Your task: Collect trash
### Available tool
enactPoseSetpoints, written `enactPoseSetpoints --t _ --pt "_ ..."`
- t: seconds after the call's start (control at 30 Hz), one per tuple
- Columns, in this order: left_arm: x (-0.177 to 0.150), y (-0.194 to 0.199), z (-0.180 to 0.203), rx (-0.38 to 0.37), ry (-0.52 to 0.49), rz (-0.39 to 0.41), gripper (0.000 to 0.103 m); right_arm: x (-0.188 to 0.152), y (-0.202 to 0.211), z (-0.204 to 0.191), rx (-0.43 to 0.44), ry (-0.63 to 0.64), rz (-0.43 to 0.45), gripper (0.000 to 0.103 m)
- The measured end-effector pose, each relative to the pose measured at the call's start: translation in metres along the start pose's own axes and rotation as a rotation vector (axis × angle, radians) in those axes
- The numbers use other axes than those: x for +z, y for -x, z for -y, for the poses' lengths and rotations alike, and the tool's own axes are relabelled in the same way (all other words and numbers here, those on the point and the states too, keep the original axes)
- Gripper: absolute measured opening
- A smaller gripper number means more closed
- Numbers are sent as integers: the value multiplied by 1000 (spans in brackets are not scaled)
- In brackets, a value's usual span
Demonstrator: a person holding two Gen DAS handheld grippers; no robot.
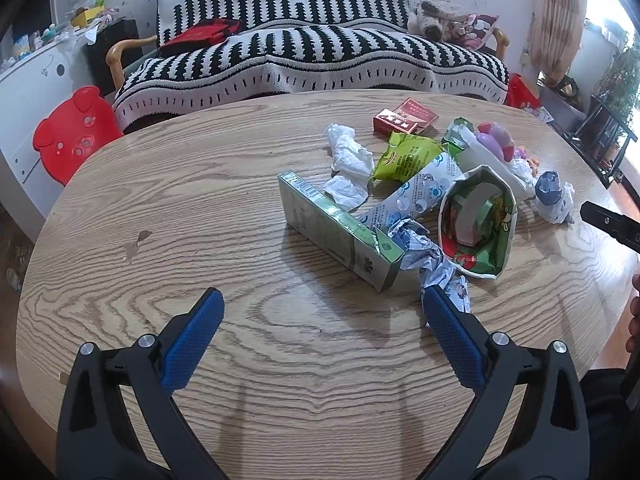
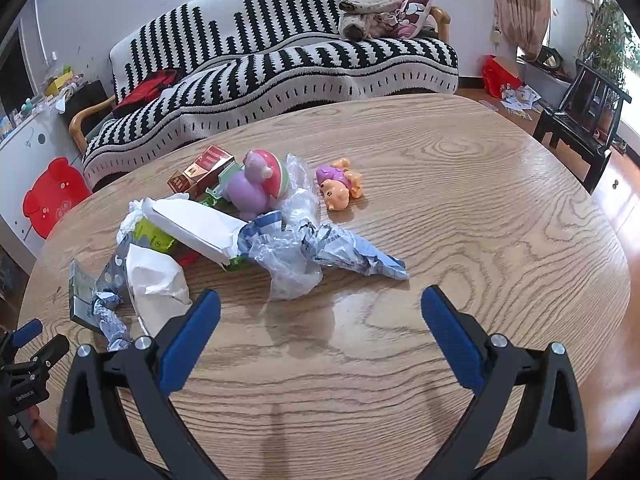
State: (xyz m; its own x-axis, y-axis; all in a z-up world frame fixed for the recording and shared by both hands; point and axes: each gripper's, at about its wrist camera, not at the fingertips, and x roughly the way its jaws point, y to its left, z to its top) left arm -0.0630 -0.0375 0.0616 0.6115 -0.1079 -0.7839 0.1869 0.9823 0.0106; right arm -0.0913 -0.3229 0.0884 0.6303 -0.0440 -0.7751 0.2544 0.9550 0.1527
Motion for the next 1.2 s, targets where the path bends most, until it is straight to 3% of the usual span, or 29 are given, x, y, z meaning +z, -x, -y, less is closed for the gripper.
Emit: enactPoseSetpoints --t 1.2 --pt "-2 -3 9 9 -16 -7 97 0 -2 -2 -3 21 -12 97"
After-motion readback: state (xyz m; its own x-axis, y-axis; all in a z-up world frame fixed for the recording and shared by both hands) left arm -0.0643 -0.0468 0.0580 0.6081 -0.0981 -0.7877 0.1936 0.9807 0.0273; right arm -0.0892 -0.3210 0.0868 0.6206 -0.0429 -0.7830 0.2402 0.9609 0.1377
